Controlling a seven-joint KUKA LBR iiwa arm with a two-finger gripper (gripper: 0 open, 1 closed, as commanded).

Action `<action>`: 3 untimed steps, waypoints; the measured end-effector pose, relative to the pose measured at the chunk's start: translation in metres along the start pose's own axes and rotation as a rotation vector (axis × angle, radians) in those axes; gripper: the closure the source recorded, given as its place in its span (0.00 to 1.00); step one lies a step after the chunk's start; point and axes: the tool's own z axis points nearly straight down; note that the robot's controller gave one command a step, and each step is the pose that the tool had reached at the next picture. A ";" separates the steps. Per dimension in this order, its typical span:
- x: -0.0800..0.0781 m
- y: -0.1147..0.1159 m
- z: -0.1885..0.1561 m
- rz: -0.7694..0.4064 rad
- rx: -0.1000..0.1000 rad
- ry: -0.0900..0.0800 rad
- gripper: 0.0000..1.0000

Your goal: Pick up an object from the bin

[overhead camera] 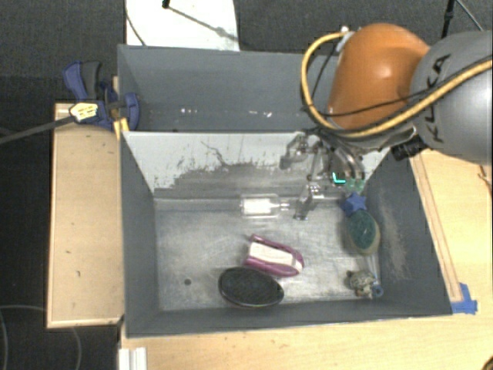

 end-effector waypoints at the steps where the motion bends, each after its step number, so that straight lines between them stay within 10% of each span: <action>1: 0.043 0.031 0.132 -0.026 0.002 -0.015 0.00; 3: 0.063 0.016 0.126 0.338 -0.001 -0.007 0.00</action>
Offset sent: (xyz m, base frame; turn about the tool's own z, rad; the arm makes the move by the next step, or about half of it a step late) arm -0.0542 0.0354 -0.1557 -0.0261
